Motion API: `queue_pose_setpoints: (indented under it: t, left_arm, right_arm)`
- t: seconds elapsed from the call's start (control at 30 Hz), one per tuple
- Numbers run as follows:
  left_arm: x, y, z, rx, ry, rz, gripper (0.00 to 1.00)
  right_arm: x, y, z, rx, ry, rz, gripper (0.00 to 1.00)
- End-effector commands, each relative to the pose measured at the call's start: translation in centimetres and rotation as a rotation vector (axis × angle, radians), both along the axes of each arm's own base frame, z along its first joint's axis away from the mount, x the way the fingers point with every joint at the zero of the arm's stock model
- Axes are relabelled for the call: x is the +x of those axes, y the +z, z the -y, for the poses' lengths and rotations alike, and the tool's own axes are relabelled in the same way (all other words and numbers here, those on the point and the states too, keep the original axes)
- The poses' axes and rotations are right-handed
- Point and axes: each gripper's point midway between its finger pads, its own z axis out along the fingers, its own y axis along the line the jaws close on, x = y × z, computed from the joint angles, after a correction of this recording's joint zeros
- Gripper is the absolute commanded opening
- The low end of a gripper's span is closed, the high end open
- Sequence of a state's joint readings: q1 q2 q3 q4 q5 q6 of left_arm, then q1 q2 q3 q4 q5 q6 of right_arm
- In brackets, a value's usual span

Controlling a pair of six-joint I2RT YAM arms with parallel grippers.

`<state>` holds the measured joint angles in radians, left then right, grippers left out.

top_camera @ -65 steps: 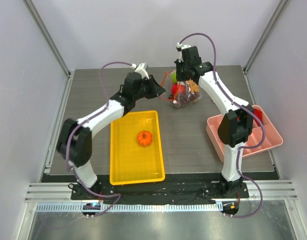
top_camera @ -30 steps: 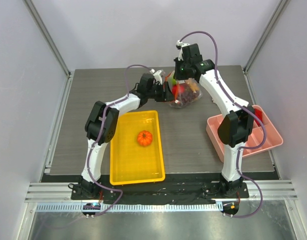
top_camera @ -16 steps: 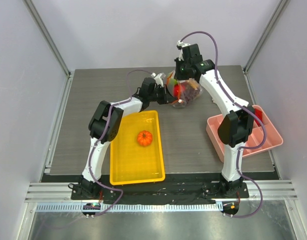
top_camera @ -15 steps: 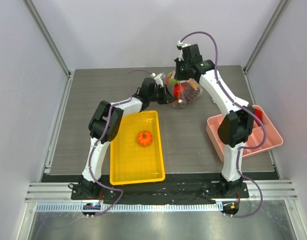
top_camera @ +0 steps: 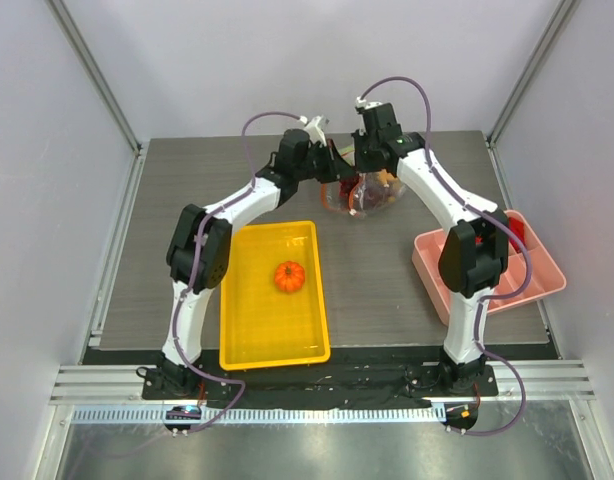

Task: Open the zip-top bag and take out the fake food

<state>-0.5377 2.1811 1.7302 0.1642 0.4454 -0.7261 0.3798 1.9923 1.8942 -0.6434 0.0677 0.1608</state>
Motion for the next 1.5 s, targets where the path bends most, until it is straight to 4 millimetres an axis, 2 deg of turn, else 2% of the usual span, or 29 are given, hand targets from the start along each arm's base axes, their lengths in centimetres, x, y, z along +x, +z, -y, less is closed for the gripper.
queue_pose_setpoints:
  t: [0.0,0.1,0.13,0.23,0.27,0.33,0.37,0.5,0.57,0.6,0.63,0.7,0.73,0.8,0.83,0.87,0.93,0.97,1.07,1.1,1.13,1.17,1.2,1.23,1.27,1.3,1.4,1.43,1.47]
  left_arm:
    - [0.8,9.3,-0.9,-0.073,0.026,0.136,0.0]
    - [0.6,10.5,-1.6,-0.069,0.034,0.142,0.0]
    - [0.3,11.9,-2.2,-0.072,0.045,0.161,0.0]
    - [-0.4,12.8,-3.5,-0.045,0.066,0.182,0.0]
    - [-1.2,14.6,-4.0,-0.049,0.069,0.216,0.0]
    - [-1.6,14.8,-5.0,0.016,0.084,0.221,0.0]
    - [-1.6,16.0,-5.9,0.037,0.112,0.242,0.0]
    - [-2.4,17.2,-7.2,0.068,0.12,0.279,0.0]
    - [-2.7,16.5,-7.4,0.083,0.12,0.283,0.0]
    - [-2.7,17.3,-8.3,0.086,0.169,0.306,0.0]
    - [-2.5,16.2,-8.8,0.127,0.197,0.314,0.0]
    - [-1.4,16.5,-9.7,0.16,0.275,0.35,0.0]
    - [-0.6,15.6,-9.4,0.163,0.279,0.345,0.0]
    - [0.5,17.5,-8.9,0.108,0.274,0.358,0.0]
    - [1.5,16.2,-8.2,0.106,0.258,0.321,0.0]
    - [1.7,19.2,-7.8,0.039,0.255,0.342,0.0]
    - [1.8,20.7,-6.5,-0.029,0.203,0.336,0.0]
    - [1.4,25.6,-6.6,-0.096,0.204,0.408,0.0]
    - [1.0,28.2,-6.9,-0.073,0.199,0.41,0.0]
    - [0.0,30.7,-7.6,-0.077,0.199,0.446,0.0]
    - [-0.5,31.2,-8.0,-0.071,0.193,0.455,0.0]
    - [-2.0,33.0,-8.8,-0.079,0.194,0.488,0.0]
    - [-2.0,31.5,-9.0,-0.046,0.194,0.475,0.0]
    - [-2.6,31.7,-9.4,-0.042,0.197,0.488,0.0]
    - [-4.6,33.5,-10.6,-0.05,0.203,0.525,0.0]
    - [-4.5,31.5,-10.8,-0.014,0.207,0.497,0.0]
    - [-7.2,31.6,-11.5,-0.017,0.172,0.488,0.0]
    - [-7.8,29.9,-11.5,0.006,0.151,0.439,0.0]
    - [-8.6,29.5,-11.5,0.003,0.13,0.422,0.0]
  right_arm:
    - [0.1,5.7,0.6,0.023,-0.03,0.156,0.01]
    - [0.1,5.5,1.2,-0.005,-0.047,0.161,0.02]
    - [0.3,5.4,1.5,-0.016,-0.056,0.163,0.02]
    - [0.7,5.2,2.3,-0.059,-0.088,0.174,0.01]
    - [0.8,5.2,2.5,-0.067,-0.093,0.175,0.02]
    - [0.9,5.0,2.9,-0.076,-0.108,0.172,0.02]
    - [1.0,5.0,3.1,-0.078,-0.118,0.171,0.01]
    - [1.3,5.1,3.9,-0.048,-0.169,0.164,0.01]
    - [1.3,5.6,4.1,-0.045,-0.185,0.166,0.01]
    - [1.4,5.8,4.1,-0.044,-0.183,0.169,0.01]
    - [1.3,6.1,3.9,-0.037,-0.174,0.172,0.02]
    - [0.6,7.1,2.6,0.024,-0.102,0.174,0.01]
    - [0.1,7.3,2.0,0.047,-0.073,0.172,0.02]
    - [-0.5,7.9,1.0,0.089,-0.041,0.174,0.01]
    - [-0.7,8.2,1.1,0.093,-0.044,0.179,0.01]
    - [-0.8,8.1,1.1,0.091,-0.045,0.177,0.02]
    - [-0.5,7.4,1.7,0.058,-0.064,0.166,0.01]
    - [-0.5,6.9,2.0,0.039,-0.075,0.153,0.01]
    - [-0.2,5.7,3.0,-0.001,-0.12,0.139,0.01]
    - [-0.2,5.6,3.2,-0.005,-0.127,0.138,0.01]
    - [0.0,5.2,3.2,-0.006,-0.132,0.13,0.02]
    - [0.0,5.2,3.3,-0.005,-0.137,0.13,0.01]
    - [0.1,5.3,3.4,-0.002,-0.146,0.132,0.01]
    - [0.2,5.3,3.5,0.001,-0.152,0.133,0.01]
    - [0.2,5.3,3.6,0.003,-0.156,0.134,0.01]
    - [0.2,5.3,3.8,0.001,-0.161,0.133,0.01]
    - [-0.1,5.6,4.0,0.004,-0.162,0.139,0.01]
    - [-0.2,5.8,4.0,0.009,-0.16,0.146,0.01]
    - [-0.3,5.8,4.1,0.01,-0.16,0.148,0.01]
